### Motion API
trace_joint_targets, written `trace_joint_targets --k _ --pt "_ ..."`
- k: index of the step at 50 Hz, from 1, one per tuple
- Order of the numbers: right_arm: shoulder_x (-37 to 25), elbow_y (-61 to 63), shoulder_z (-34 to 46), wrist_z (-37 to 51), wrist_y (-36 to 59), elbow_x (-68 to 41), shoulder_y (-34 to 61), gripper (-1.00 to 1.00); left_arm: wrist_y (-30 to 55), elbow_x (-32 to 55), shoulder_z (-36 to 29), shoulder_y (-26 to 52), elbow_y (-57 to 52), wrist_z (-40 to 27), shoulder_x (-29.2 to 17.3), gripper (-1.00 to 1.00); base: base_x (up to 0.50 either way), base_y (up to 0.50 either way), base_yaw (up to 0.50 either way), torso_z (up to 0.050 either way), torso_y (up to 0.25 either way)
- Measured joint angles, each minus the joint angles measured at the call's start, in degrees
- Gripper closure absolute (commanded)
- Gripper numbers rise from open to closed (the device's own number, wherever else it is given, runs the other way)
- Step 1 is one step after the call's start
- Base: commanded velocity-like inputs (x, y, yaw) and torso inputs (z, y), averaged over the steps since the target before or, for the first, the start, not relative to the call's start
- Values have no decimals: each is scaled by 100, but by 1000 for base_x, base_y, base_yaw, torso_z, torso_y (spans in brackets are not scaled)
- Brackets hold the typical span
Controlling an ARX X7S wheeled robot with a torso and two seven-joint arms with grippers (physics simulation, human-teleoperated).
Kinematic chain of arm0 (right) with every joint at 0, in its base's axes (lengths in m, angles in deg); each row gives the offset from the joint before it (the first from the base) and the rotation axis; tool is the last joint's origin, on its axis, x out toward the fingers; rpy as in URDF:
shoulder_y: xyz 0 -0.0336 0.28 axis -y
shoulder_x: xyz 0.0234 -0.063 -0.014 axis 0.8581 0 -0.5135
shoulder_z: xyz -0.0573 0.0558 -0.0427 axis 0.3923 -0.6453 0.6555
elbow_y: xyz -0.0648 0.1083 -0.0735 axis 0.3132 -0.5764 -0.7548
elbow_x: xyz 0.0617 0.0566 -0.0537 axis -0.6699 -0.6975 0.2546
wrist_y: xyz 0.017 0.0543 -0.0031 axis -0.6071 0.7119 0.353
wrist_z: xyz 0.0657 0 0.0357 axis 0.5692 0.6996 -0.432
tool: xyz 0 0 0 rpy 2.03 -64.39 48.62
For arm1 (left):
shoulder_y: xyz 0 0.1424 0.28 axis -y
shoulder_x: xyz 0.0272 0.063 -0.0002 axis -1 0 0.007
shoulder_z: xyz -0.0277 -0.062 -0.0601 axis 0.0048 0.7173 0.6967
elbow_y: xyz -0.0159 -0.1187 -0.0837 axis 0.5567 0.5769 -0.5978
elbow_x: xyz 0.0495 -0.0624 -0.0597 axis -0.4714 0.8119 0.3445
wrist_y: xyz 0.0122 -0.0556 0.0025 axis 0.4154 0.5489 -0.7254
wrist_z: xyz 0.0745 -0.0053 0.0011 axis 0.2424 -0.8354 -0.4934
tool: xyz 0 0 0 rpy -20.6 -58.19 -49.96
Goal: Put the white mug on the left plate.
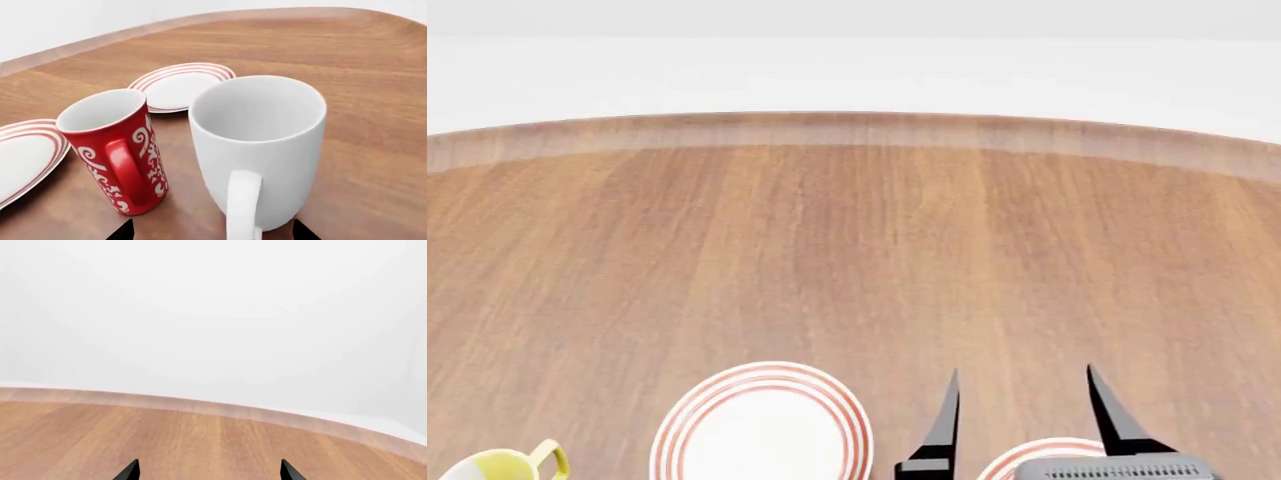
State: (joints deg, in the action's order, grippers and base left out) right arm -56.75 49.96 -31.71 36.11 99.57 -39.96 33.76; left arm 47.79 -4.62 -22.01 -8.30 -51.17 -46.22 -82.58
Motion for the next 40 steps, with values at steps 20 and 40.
trace_joint_targets --k 20,40 --pt "-44 48 3 53 3 -46 -7 -100 39 30 -73 70 87 102 98 100 0 0 0 0 0" --pt "-80 59 34 96 -1 -77 -4 -100 -295 -272 -39 -250 -157 -247 -119 100 0 0 0 0 0"
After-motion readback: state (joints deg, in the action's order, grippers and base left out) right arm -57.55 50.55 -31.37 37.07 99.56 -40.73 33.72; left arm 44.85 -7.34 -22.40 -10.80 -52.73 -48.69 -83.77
